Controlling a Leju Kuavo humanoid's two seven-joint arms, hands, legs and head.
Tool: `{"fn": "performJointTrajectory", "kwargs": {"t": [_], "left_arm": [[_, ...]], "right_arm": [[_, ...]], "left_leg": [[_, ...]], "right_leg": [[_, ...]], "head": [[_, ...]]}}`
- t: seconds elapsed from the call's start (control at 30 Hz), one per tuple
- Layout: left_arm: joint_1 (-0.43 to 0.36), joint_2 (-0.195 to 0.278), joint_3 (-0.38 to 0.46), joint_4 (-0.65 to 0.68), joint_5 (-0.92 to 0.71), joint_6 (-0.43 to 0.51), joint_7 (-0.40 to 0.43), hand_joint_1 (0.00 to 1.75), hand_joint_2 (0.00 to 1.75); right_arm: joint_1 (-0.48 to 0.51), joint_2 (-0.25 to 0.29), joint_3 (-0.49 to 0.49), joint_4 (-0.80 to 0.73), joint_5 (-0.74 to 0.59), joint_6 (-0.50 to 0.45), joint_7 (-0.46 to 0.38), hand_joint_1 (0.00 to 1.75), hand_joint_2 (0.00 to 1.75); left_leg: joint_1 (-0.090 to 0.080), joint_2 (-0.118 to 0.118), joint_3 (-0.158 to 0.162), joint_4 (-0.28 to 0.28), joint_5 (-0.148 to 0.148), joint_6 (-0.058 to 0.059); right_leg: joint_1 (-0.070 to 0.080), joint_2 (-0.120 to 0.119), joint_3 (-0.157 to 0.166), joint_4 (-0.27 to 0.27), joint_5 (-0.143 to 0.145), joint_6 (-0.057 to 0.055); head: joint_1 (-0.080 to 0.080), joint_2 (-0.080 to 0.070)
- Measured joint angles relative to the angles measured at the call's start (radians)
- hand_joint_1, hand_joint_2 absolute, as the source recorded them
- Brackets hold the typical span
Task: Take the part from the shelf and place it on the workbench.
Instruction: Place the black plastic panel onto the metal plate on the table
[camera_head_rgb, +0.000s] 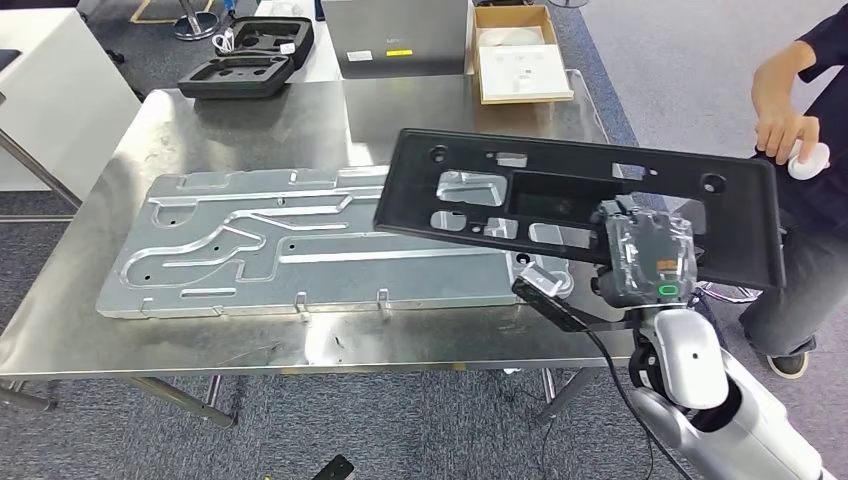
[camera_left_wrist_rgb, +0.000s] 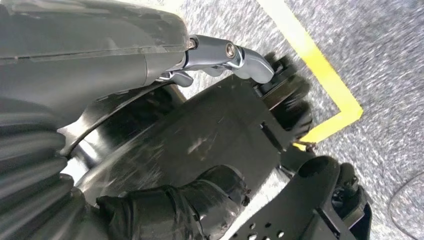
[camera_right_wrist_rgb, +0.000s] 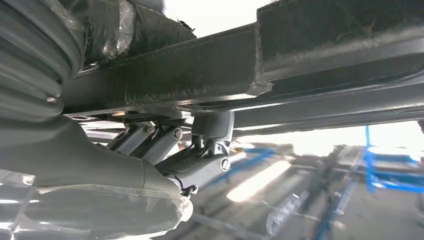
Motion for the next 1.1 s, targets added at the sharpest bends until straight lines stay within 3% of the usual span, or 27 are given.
{"fn": "performJointTrajectory", "kwargs": {"t": [0.07,0.17,0.23,0.33,0.37,0.4,0.43,0.5,0.53,0.6,0.67,0.73,0.8,0.87,0.93,0.97,1.0,1.07,1.1], "left_arm": [[0.000,0.000,0.000,0.000,0.000,0.002,-0.001,0.00,1.75],[0.002,0.000,0.000,0.000,0.003,0.002,-0.006,0.00,1.75],[0.004,-0.001,0.000,-0.001,0.005,0.003,-0.009,0.00,1.75],[0.005,-0.001,0.000,-0.001,0.006,0.010,-0.004,0.00,1.75],[0.006,-0.001,0.000,-0.001,0.006,0.012,0.001,0.00,1.75],[0.008,-0.001,0.000,-0.001,0.007,0.013,0.008,0.00,1.75],[0.011,-0.001,0.000,-0.001,0.007,0.011,0.014,0.00,1.75],[0.016,0.000,0.000,-0.001,0.009,0.006,0.020,0.00,1.75],[0.016,0.000,0.000,-0.001,0.009,0.003,0.019,0.00,1.75],[0.014,0.001,0.000,-0.001,0.009,-0.001,0.014,0.00,1.75],[0.013,0.002,0.000,-0.001,0.011,-0.002,0.012,0.00,1.75],[0.013,0.003,0.000,-0.002,0.012,-0.004,0.014,0.00,1.75],[0.011,0.004,0.000,-0.002,0.013,-0.005,0.017,0.00,1.75],[0.009,0.003,0.000,-0.002,0.013,-0.006,0.020,0.00,1.75],[0.006,0.003,0.001,-0.002,0.013,-0.006,0.023,0.00,1.75],[0.005,0.003,0.001,-0.002,0.013,-0.006,0.025,0.00,1.75],[0.006,0.004,0.001,-0.002,0.013,-0.006,0.026,0.00,1.75],[0.010,0.007,0.001,-0.002,0.012,-0.006,0.025,0.00,1.75],[0.011,0.008,0.001,-0.002,0.011,-0.006,0.025,0.00,1.75]], "right_arm": [[-0.023,0.017,0.022,0.005,0.011,0.003,-0.004,1.75,1.75],[-0.042,0.038,0.049,0.020,0.009,0.001,-0.004,1.75,1.75],[-0.049,0.044,0.057,0.029,-0.009,-0.007,0.001,1.75,1.75],[-0.049,0.046,0.059,0.040,-0.039,-0.026,0.011,1.75,1.75],[-0.044,0.046,0.059,0.043,-0.045,-0.029,0.012,1.75,1.75],[-0.036,0.046,0.059,0.046,-0.049,-0.031,0.012,1.75,1.75],[-0.029,0.045,0.059,0.047,-0.051,-0.031,0.012,1.75,1.75],[-0.020,0.045,0.059,0.049,-0.051,-0.030,0.013,1.75,1.75],[-0.018,0.045,0.060,0.049,-0.051,-0.029,0.013,1.75,1.75],[-0.012,0.044,0.060,0.048,-0.051,-0.028,0.013,1.75,1.75],[-0.006,0.043,0.060,0.046,-0.052,-0.027,0.016,1.75,1.75],[-0.006,0.042,0.060,0.045,-0.051,-0.026,0.021,1.75,1.75],[-0.010,0.042,0.060,0.045,-0.051,-0.022,0.023,1.75,1.75],[-0.010,0.043,0.062,0.047,-0.051,-0.016,0.023,1.75,1.75],[-0.010,0.045,0.064,0.049,-0.051,-0.013,0.023,1.75,1.75],[-0.010,0.046,0.064,0.050,-0.051,-0.013,0.023,1.75,1.75],[-0.009,0.047,0.064,0.050,-0.051,-0.013,0.023,1.75,1.75],[-0.007,0.050,0.065,0.053,-0.050,-0.011,0.023,1.75,1.75],[-0.004,0.051,0.066,0.055,-0.051,-0.009,0.023,1.75,1.75]], "left_leg": [[-0.008,0.000,0.048,-0.103,0.027,0.012],[-0.012,-0.002,0.067,-0.144,0.025,0.027],[-0.009,-0.005,0.092,-0.163,0.026,0.038],[-0.008,-0.006,0.111,-0.168,0.022,0.044],[-0.008,-0.005,0.115,-0.167,0.018,0.044],[-0.007,-0.005,0.122,-0.166,0.012,0.043],[-0.005,-0.005,0.129,-0.165,0.004,0.040],[-0.002,-0.004,0.147,-0.158,-0.017,0.031],[0.000,-0.003,0.154,-0.152,-0.028,0.025],[0.000,-0.001,0.160,-0.142,-0.047,0.010],[0.000,-0.001,0.165,-0.127,-0.054,-0.001],[0.002,0.000,0.143,-0.067,-0.044,-0.010],[0.007,0.000,0.066,0.050,-0.048,-0.018],[0.011,0.001,-0.027,0.146,-0.094,-0.026],[0.012,0.001,-0.076,0.146,-0.126,-0.027],[0.011,0.001,-0.081,0.104,-0.107,-0.026],[0.010,0.001,-0.079,0.042,-0.053,-0.022],[0.003,-0.002,-0.073,-0.071,0.086,-0.010],[-0.001,-0.003,-0.072,-0.098,0.132,-0.005]], "right_leg": [[0.000,0.001,0.000,-0.005,0.000,0.004],[0.000,-0.003,0.000,0.006,0.017,0.020],[-0.001,-0.004,-0.009,0.038,0.006,0.028],[-0.002,-0.003,-0.089,0.186,-0.066,0.037],[-0.002,-0.002,-0.119,0.229,-0.078,0.041],[-0.004,-0.002,-0.136,0.243,-0.072,0.045],[-0.007,-0.003,-0.136,0.223,-0.047,0.047],[-0.015,-0.005,-0.096,0.106,0.029,0.052],[-0.015,-0.006,-0.078,0.047,0.045,0.052],[-0.010,-0.008,-0.058,-0.001,0.045,0.038],[-0.006,-0.005,-0.043,-0.002,0.033,0.017],[-0.008,-0.002,-0.017,-0.006,0.016,0.002],[-0.010,-0.002,0.014,-0.012,-0.004,-0.005],[-0.010,-0.002,0.045,-0.014,-0.027,-0.007],[-0.010,0.000,0.081,-0.015,-0.052,-0.006],[-0.011,0.002,0.100,-0.015,-0.066,-0.005],[-0.011,0.003,0.117,-0.016,-0.080,-0.002],[-0.011,0.009,0.143,-0.015,-0.108,0.007],[-0.010,0.011,0.147,-0.018,-0.119,0.014]], "head": [[0.000,0.000],[0.000,0.000],[0.002,0.000],[0.004,0.000],[0.004,0.000],[0.004,0.000],[0.005,0.000],[0.004,0.000],[0.005,0.000],[0.007,0.000],[0.007,0.000],[0.003,0.000],[0.000,0.000],[-0.001,0.000],[-0.002,0.000],[-0.002,0.000],[-0.002,0.000],[-0.003,0.000],[-0.003,0.000]]}}
